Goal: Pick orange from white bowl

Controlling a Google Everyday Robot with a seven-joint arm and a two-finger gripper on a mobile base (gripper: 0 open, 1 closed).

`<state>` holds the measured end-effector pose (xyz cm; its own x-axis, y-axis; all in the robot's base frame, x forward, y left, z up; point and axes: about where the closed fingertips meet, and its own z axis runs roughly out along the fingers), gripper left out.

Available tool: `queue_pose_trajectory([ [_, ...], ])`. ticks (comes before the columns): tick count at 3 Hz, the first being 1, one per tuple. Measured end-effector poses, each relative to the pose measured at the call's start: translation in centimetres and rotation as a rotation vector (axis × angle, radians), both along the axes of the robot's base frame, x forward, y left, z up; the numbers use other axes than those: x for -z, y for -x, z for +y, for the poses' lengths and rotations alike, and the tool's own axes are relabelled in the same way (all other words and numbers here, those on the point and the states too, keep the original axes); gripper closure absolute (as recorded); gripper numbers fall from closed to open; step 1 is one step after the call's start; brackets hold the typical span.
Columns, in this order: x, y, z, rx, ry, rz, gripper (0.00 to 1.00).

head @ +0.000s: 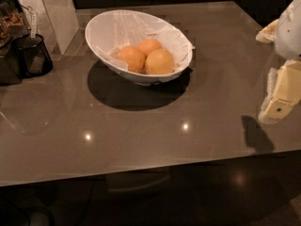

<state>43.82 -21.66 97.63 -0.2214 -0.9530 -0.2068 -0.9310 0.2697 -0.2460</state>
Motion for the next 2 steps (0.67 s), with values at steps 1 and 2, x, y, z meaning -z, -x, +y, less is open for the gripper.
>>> queue_pose_trajectory([
  [1,0.0,0.0,0.0,0.0,0.0,0.0,0.0],
  [2,-0.9,-3.5,3.8,-0.111,-0.034,-0.002,0.0],
])
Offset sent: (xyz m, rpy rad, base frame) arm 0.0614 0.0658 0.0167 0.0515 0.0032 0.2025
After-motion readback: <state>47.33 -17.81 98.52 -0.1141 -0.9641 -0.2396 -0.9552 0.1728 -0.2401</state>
